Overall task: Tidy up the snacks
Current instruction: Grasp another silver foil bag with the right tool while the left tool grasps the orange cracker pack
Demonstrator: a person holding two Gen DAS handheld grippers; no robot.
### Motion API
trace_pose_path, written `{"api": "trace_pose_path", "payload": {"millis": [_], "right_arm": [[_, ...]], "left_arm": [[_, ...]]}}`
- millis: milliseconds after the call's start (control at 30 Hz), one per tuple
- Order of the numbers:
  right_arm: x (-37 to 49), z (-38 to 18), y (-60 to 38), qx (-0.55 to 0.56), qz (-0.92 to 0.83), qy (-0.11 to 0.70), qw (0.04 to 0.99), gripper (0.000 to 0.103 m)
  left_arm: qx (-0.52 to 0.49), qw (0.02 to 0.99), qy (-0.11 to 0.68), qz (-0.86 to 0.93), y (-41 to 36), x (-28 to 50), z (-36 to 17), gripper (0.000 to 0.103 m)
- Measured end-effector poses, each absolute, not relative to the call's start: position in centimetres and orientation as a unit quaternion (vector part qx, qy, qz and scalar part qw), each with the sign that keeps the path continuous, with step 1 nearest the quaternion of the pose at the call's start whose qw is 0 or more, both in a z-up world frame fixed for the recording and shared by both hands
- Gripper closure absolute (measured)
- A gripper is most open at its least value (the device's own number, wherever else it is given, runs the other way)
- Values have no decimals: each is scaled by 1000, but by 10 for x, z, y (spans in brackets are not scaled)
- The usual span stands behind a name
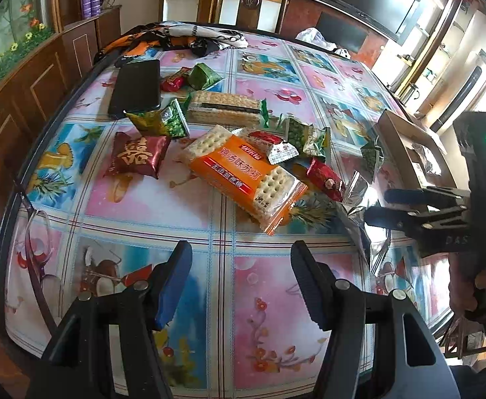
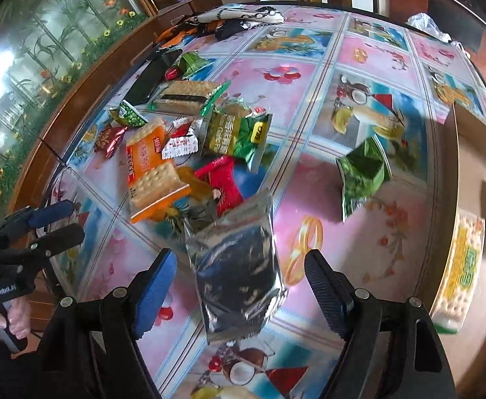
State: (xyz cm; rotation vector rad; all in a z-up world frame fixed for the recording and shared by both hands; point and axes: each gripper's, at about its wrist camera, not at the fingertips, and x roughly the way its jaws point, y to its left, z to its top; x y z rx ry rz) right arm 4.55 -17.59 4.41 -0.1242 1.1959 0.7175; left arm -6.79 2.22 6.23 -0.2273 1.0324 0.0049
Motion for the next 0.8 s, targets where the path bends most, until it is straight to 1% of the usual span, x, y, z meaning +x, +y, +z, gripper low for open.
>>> {"api": "trace_pose_path", "payload": {"millis": [100, 267, 300, 333, 367, 467, 600, 700, 800], "right_arm": [[48, 38, -166, -70, 333, 556, 759, 20], [35, 29, -150, -126, 329, 547, 759, 20], [32, 27, -148, -141, 318, 543, 764, 31], [30, 26, -148, -149, 313, 542, 766, 39], [29, 25, -149, -149, 310, 545, 765, 40], [25, 27, -161, -127, 299, 549, 770, 40], [14, 33, -179, -97, 286, 550, 778, 40], [8, 39, -192, -73, 282, 549, 783, 40], [1, 45, -203, -69, 280, 543, 788, 40]], "left_arm": [[-110, 862, 494, 3, 24, -67, 62, 40], [-125, 857, 499, 6, 31, -62, 61, 37], [-129, 856, 501, 5, 31, -59, 60, 37], [-133, 855, 502, 4, 31, -56, 60, 37], [-140, 853, 503, 4, 31, -53, 60, 36], [-170, 844, 508, 7, 32, -39, 59, 33], [-224, 825, 518, 34, 35, -13, 52, 32], [-249, 807, 532, 65, 36, 6, 43, 32], [-251, 795, 544, 98, 34, 23, 31, 32]]}}
